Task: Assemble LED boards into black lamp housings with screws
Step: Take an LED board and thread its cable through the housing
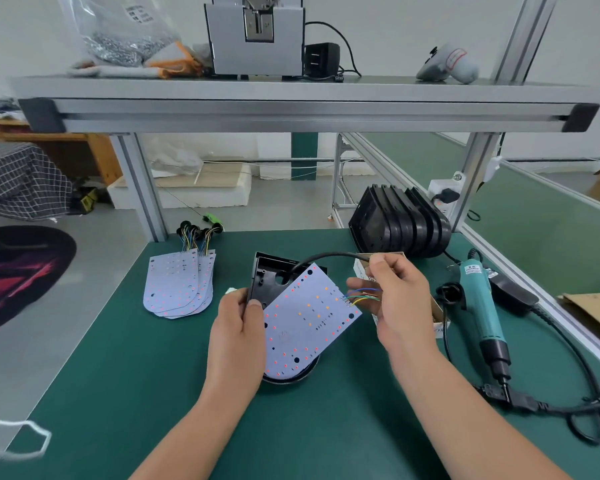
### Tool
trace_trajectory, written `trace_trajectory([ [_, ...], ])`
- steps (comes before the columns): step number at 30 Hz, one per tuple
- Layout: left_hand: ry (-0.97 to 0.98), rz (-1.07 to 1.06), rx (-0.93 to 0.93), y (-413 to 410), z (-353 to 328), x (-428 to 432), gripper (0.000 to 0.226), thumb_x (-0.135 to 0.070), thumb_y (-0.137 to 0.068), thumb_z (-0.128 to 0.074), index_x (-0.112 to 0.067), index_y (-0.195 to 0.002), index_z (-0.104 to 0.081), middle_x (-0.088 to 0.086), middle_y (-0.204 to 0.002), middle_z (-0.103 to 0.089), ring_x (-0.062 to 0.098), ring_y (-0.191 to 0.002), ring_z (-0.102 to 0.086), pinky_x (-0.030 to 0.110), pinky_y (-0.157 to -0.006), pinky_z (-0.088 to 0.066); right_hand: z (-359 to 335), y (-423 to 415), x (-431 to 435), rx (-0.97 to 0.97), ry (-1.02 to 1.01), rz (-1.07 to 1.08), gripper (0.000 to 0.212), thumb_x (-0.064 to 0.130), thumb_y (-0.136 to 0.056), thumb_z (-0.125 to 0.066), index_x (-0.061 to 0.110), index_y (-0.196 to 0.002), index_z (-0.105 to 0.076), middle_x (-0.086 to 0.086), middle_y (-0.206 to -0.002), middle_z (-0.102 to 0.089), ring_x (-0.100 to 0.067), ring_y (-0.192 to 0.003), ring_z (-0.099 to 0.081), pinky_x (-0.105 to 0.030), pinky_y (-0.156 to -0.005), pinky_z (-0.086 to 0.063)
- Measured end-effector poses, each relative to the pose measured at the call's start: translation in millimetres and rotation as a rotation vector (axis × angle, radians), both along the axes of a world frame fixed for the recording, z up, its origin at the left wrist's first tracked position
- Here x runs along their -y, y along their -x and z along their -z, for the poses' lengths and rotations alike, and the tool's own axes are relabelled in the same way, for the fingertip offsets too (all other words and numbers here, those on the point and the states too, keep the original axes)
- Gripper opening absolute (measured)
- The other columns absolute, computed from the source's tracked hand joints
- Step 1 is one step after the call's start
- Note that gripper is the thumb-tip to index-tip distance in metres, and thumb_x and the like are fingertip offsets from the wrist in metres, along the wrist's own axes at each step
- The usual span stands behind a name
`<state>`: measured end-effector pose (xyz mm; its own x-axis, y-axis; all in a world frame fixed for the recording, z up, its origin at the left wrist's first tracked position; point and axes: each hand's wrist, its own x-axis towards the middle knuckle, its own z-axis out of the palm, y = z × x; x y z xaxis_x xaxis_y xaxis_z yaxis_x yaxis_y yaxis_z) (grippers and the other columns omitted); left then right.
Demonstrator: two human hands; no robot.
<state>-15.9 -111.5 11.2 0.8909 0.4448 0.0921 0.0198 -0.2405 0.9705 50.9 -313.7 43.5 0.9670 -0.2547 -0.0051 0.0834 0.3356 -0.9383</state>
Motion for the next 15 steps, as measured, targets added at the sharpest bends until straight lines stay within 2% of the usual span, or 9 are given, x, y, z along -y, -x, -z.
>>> trace_trajectory([
  [2, 0.103, -0.027, 0.022, 1.6, -2.9, 0.5, 0.02, -0.027, -0.106, -0.046, -0.041, -0.104, -0.061, -0.024, -0.083, -0.068, -0.001, -0.065, -0.056, 0.034, -0.068, -0.047, 1.3, 3.2, -6.4, -0.016, -0.087, -0.012, 0.013, 0.017, -0.106, -0.062, 0.009, -0.096, -0.065, -0.006, -0.088, -0.059, -0.032, -0.076, -0.078, -0.036, -0.056, -0.06],
  [4, 0.162, -0.015, 0.054, 4.8, -7.2, -0.4, 0.027, -0.026, -0.107, -0.047, -0.047, -0.107, -0.063, -0.026, -0.097, -0.071, -0.003, -0.082, -0.063, 0.03, -0.075, -0.048, 1.4, 5.5, -12.5, -0.051, -0.168, -0.036, 0.012, 0.017, -0.106, -0.063, 0.01, -0.096, -0.065, -0.005, -0.086, -0.061, -0.034, -0.079, -0.079, -0.035, -0.057, -0.06],
  [7, 0.247, 0.163, 0.086, 9.1, -15.6, -7.5, 0.034, -0.022, -0.105, -0.053, -0.05, -0.115, -0.068, -0.02, -0.113, -0.077, 0.003, -0.105, -0.071, 0.029, -0.085, -0.051, -4.1, -0.1, -14.5, -0.066, -0.231, -0.054, 0.008, 0.014, -0.106, -0.062, 0.009, -0.1, -0.065, -0.006, -0.086, -0.06, -0.034, -0.074, -0.078, -0.03, -0.054, -0.057],
  [9, 0.239, 0.297, 0.097, 10.8, -18.0, -13.3, 0.035, -0.025, -0.099, -0.057, -0.044, -0.126, -0.068, -0.014, -0.123, -0.077, 0.008, -0.115, -0.071, 0.033, -0.094, -0.052, -7.7, -6.5, -12.2, -0.064, -0.214, -0.026, 0.008, 0.013, -0.106, -0.06, 0.01, -0.1, -0.063, -0.007, -0.086, -0.057, -0.028, -0.065, -0.076, -0.024, -0.047, -0.048],
  [11, 0.21, 0.37, 0.109, 11.6, -17.8, -17.4, 0.04, -0.027, -0.094, -0.059, -0.039, -0.132, -0.066, -0.011, -0.127, -0.076, 0.011, -0.119, -0.07, 0.035, -0.098, -0.051, -6.2, -12.2, -10.0, -0.061, -0.201, -0.005, 0.012, 0.012, -0.106, -0.058, 0.012, -0.094, -0.062, -0.005, -0.083, -0.055, -0.023, -0.058, -0.073, -0.022, -0.044, -0.041],
  [13, 0.181, 0.443, 0.107, 11.2, -17.6, -20.9, 0.043, -0.023, -0.093, -0.063, -0.035, -0.134, -0.066, -0.007, -0.129, -0.075, 0.015, -0.121, -0.069, 0.036, -0.098, -0.052, -2.7, -17.1, -8.4, -0.064, -0.205, -0.015, 0.016, 0.011, -0.106, -0.057, 0.014, -0.09, -0.059, -0.004, -0.079, -0.053, -0.02, -0.052, -0.069, -0.024, -0.05, -0.038],
  [15, 0.148, 0.507, 0.082, 9.7, -18.0, -26.4, 0.045, -0.022, -0.091, -0.066, -0.032, -0.135, -0.066, -0.003, -0.13, -0.075, 0.018, -0.121, -0.069, 0.037, -0.098, -0.051, -0.9, -23.0, -6.2, -0.078, -0.208, -0.029, 0.019, 0.011, -0.107, -0.057, 0.013, -0.088, -0.058, -0.005, -0.077, -0.053, -0.015, -0.046, -0.059, -0.024, -0.048, -0.038],
])
